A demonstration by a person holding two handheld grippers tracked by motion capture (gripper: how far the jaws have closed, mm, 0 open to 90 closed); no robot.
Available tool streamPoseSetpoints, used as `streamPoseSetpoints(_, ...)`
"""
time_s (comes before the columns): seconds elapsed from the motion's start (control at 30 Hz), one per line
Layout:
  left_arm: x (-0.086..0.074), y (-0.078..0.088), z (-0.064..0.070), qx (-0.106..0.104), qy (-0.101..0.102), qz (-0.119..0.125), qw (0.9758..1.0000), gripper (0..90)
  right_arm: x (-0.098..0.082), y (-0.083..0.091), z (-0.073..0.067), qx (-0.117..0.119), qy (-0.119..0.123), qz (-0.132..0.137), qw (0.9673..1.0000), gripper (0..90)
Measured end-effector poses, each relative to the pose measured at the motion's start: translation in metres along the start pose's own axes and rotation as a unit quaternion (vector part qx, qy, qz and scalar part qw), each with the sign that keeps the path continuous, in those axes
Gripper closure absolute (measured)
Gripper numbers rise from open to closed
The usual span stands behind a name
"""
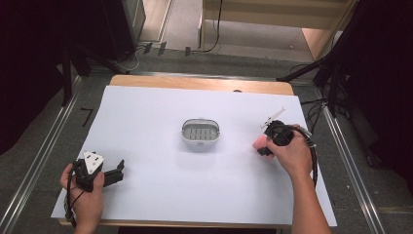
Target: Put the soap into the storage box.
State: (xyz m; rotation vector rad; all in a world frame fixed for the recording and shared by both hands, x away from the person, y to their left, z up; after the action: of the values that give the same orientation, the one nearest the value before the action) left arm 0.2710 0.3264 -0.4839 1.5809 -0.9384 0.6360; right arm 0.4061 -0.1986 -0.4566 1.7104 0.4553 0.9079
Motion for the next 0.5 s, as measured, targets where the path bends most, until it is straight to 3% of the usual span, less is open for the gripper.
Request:
streamPoseSetpoints(0.2,0.000,0.000,0.000,0.000,0.003,0.000,1.0000,6.3,0.018,0.009,-0.005,0.006,0.020,0.014,0.9997,38.6)
streamPoseSetpoints(0.33,0.000,0.000,0.000,-0.001,0.004,-0.001,1.0000,6.3,0.031,0.014,-0.010,0.018,0.048,0.029,0.9983,38.5)
streamPoseSetpoints(0.5,0.000,0.000,0.000,-0.003,0.006,-0.002,1.0000,6.3,0.040,0.017,-0.014,0.018,0.064,0.029,0.9974,38.6)
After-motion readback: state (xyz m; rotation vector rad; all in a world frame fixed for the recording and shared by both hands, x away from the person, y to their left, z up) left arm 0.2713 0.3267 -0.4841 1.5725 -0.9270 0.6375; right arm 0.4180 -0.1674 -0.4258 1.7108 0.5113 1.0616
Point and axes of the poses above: each handheld gripper's, and its own axes: y roughly backward along the jaws, x roughly out of its top, z roughly to its right, the point moved 3 cm from there along -y, roughly forward along the jaws, and after that the axes turned 4 degrees about x, right-handed, at the moved point
